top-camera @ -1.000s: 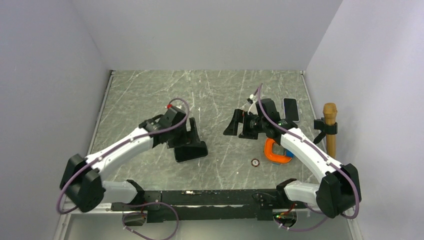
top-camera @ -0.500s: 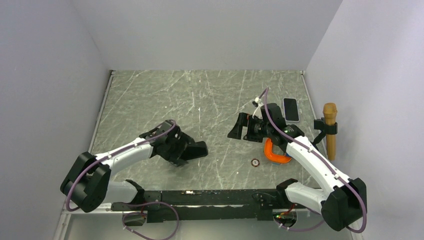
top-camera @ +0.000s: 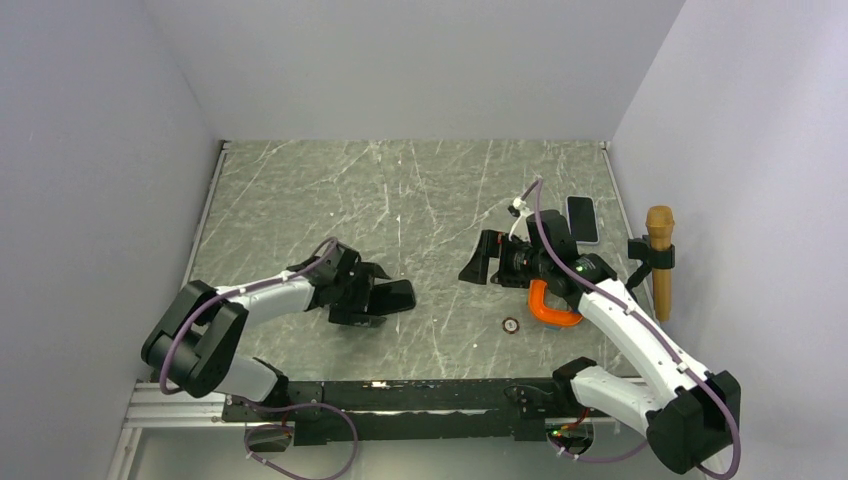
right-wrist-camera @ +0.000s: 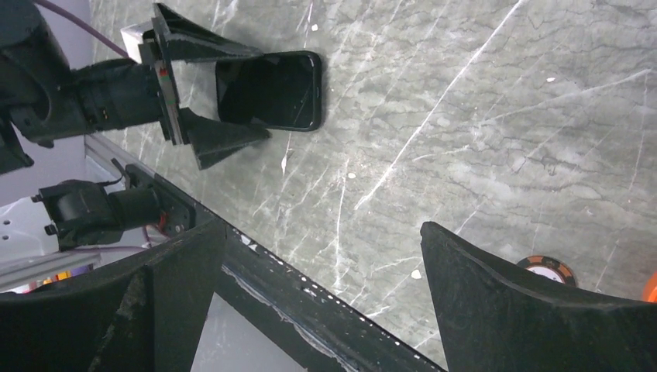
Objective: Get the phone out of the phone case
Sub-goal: Pick up the phone at the center of the board.
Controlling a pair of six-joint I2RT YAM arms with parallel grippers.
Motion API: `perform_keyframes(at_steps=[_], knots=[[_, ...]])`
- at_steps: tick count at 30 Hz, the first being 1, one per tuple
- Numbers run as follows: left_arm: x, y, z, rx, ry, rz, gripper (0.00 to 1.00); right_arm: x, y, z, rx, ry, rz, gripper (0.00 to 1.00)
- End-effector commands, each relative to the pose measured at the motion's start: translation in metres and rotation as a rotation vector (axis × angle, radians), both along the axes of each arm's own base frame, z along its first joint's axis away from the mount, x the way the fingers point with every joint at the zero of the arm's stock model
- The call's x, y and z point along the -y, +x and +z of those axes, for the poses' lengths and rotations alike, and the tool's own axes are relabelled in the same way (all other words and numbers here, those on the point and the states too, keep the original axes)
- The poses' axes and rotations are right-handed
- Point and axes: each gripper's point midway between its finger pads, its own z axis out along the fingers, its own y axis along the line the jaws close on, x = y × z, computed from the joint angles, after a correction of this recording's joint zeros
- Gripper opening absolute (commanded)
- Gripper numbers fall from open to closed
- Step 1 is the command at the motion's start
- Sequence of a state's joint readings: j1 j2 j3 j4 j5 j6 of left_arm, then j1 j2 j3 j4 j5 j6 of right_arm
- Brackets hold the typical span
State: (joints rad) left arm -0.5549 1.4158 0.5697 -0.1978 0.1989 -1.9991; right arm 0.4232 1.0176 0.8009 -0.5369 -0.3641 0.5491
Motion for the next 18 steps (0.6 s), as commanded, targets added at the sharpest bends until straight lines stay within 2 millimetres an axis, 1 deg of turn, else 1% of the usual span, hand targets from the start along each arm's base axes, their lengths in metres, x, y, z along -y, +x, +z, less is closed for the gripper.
perform_keyframes(at_steps=[1,6,10,14,17,18], knots=[[-0.049,-0.003,-0.023,-0.17,0.191,0.172,0.98,0.005,-0.007,0.006,0.029,-0.013,0.014,1.0],[-0.074,0.003,-0.032,-0.224,0.261,0.21,0.99,0.008,-0.01,0.007,0.049,-0.013,0.011,1.0],[-0.077,0.009,-0.039,-0.267,0.294,0.171,0.99,0.007,-0.011,0.008,0.051,-0.006,0.015,1.0],[-0.083,0.021,-0.025,-0.314,0.421,0.067,0.99,0.008,-0.008,0.013,0.066,-0.009,0.009,1.0],[-0.08,0.022,-0.02,-0.37,0.457,0.022,0.97,0.008,-0.005,0.017,0.082,-0.006,-0.002,1.0],[-0.085,0.021,-0.021,-0.375,0.491,0.022,0.95,0.007,-0.004,0.017,0.084,-0.002,-0.004,1.0]])
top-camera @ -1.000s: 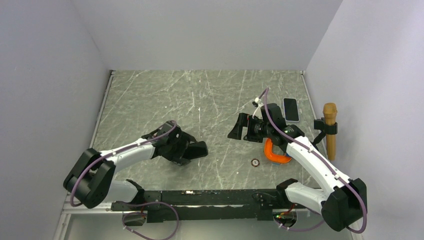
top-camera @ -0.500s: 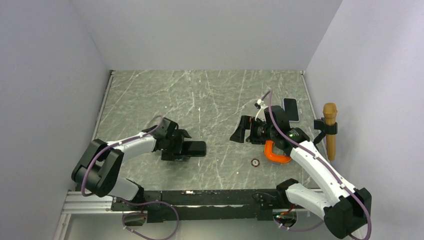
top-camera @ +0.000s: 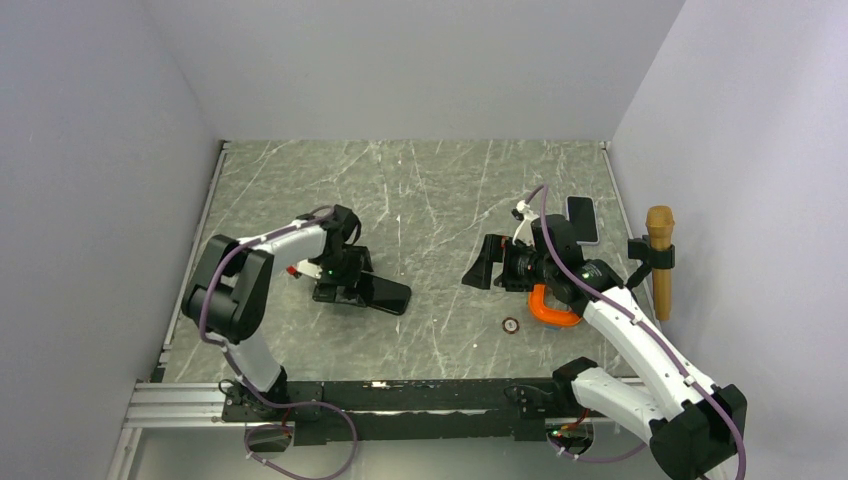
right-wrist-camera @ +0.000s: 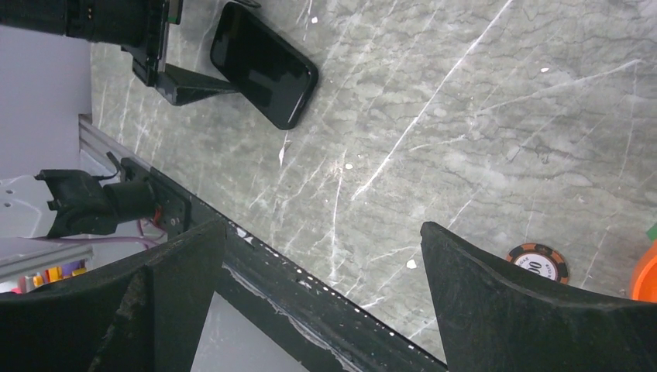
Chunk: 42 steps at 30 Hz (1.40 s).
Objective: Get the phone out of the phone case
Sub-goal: Pick up the phone at the center of the board.
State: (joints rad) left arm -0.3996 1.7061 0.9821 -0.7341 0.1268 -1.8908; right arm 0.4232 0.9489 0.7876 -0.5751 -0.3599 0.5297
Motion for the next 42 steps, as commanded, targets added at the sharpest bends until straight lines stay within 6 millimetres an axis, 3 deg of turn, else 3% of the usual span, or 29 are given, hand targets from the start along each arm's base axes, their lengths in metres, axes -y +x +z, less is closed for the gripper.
perform_keyframes(at_steps=[1,6,13,15,16,17,21,26,32,37,42], knots=[[-0.037,-0.016,-0.008,-0.098,0.218,-0.076,0.94,0.001,0.008,0.012,0.058,0.005,-0.016,1.0],[-0.04,-0.029,-0.023,-0.114,0.232,-0.066,0.86,0.0,0.009,0.014,0.063,0.011,-0.018,1.0],[-0.041,-0.018,-0.022,-0.046,0.29,-0.133,0.59,0.002,0.009,0.015,0.068,0.008,-0.028,1.0],[-0.041,-0.01,-0.017,0.008,0.316,-0.168,0.39,0.002,0.009,0.015,0.069,0.01,-0.031,1.0],[-0.043,-0.008,-0.013,0.029,0.335,-0.177,0.11,0.002,0.008,0.014,0.068,0.01,-0.031,1.0],[-0.046,-0.008,-0.009,0.042,0.359,-0.183,0.01,0.003,0.008,0.014,0.069,0.01,-0.032,1.0],[-0.047,0.003,0.006,0.19,0.401,-0.259,0.0,0.009,0.007,0.01,0.066,-0.019,-0.056,1.0],[-0.021,0.017,0.025,0.505,0.294,-0.442,0.0,0.014,0.006,0.004,0.061,-0.044,-0.071,1.0],[-0.001,0.015,0.045,0.604,0.269,-0.723,0.0,0.01,0.005,-0.007,0.024,-0.019,-0.08,1.0],[0.018,0.009,0.06,0.734,0.214,-0.848,0.0,0.002,0.006,-0.012,0.005,0.013,-0.081,0.99],[0.023,0.008,0.087,0.887,0.224,-0.943,0.0,-0.004,0.007,-0.015,-0.006,0.026,-0.086,0.98]])
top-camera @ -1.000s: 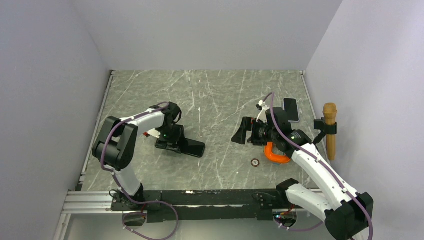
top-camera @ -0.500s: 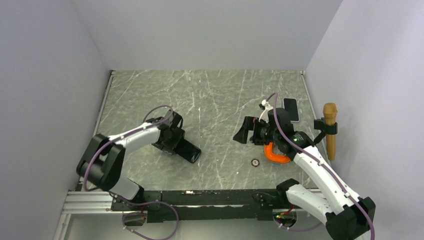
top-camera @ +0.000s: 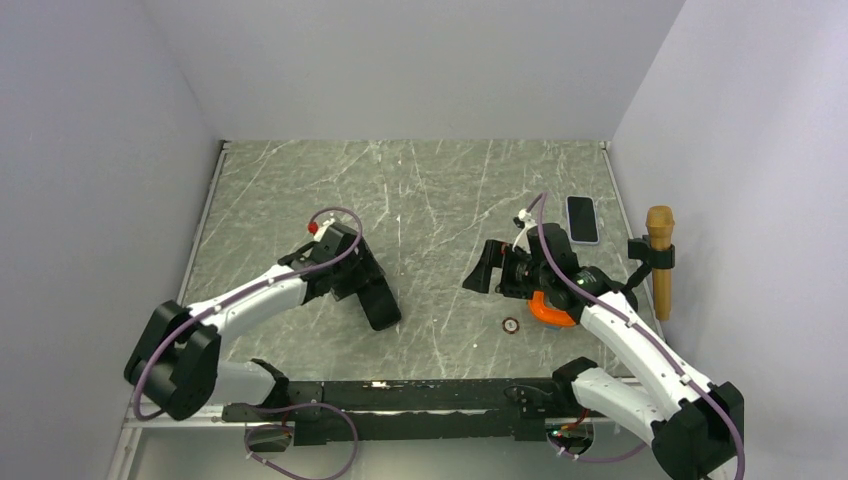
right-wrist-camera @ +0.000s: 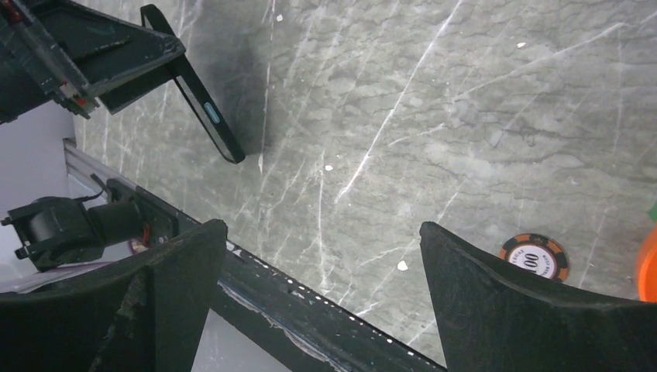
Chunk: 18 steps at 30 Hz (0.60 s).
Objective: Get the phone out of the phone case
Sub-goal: Pick up the phone at the center of the board.
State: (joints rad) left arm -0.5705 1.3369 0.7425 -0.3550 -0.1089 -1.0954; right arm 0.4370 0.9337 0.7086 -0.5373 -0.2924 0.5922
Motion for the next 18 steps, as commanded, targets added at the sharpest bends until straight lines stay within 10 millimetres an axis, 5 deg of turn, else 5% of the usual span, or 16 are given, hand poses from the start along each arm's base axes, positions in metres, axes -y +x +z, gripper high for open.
perform_keyframes(at_steps=[1,6,18], knots=[[0.015,0.011,0.045,0.228,-0.038,-0.174,0.0,-0.012,0.009,0.009,0.032,0.049,-0.012,0.98],[0.022,0.009,0.071,0.341,-0.03,-0.313,0.0,-0.022,0.011,0.008,0.018,0.051,-0.011,0.97],[0.032,0.005,0.076,0.379,-0.027,-0.423,0.0,-0.058,0.014,0.024,0.137,0.086,0.107,0.97]])
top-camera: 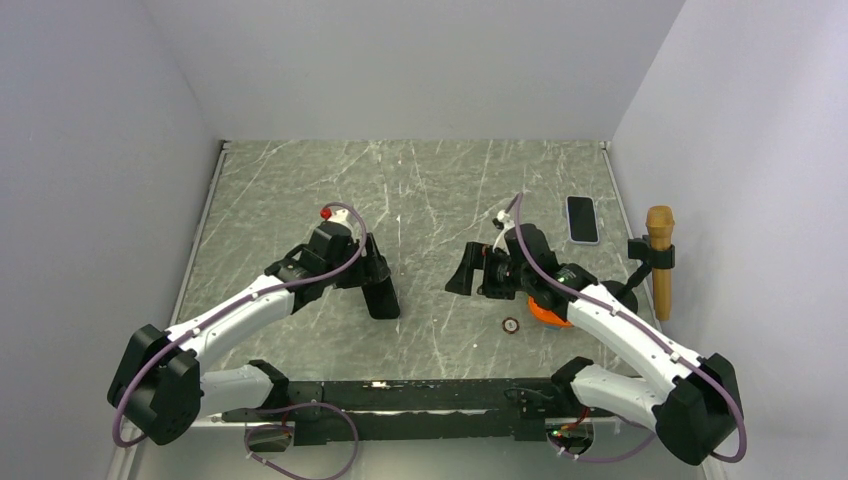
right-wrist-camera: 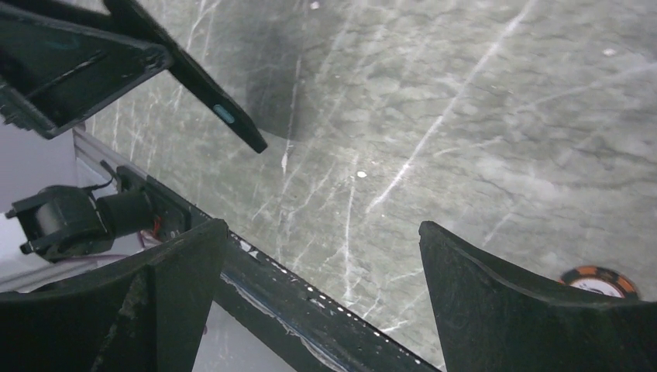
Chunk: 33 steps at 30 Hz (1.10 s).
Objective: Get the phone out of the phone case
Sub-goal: Pick up the phone at the center of the board.
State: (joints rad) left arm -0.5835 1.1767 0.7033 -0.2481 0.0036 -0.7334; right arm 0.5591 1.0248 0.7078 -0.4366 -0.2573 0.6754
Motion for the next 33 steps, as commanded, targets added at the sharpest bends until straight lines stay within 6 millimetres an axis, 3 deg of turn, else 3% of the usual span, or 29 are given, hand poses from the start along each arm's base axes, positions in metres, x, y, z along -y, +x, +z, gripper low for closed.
perform_keyframes(at_steps=[1,5,10,18,28,33], knots=[[0.019,0.009,0.033,0.111,-0.061,-0.087,0.0,-0.03,0.015,0.034,0.194,0.076,0.088,0.97],[0.02,0.004,0.036,0.111,-0.072,-0.103,0.0,-0.056,0.013,0.034,0.29,0.095,0.186,0.95],[0.019,-0.008,0.033,0.053,-0.078,-0.109,0.0,-0.092,0.011,0.026,0.411,0.111,0.25,0.88],[0.023,-0.021,0.046,0.016,-0.147,-0.115,0.0,-0.139,-0.002,0.004,0.5,0.135,0.295,0.86],[0.023,-0.032,0.076,0.036,-0.202,-0.131,0.0,-0.171,-0.009,-0.005,0.49,0.15,0.35,0.73],[0.026,-0.032,0.093,0.057,-0.228,-0.14,0.0,-0.18,-0.016,0.005,0.5,0.18,0.35,0.65]])
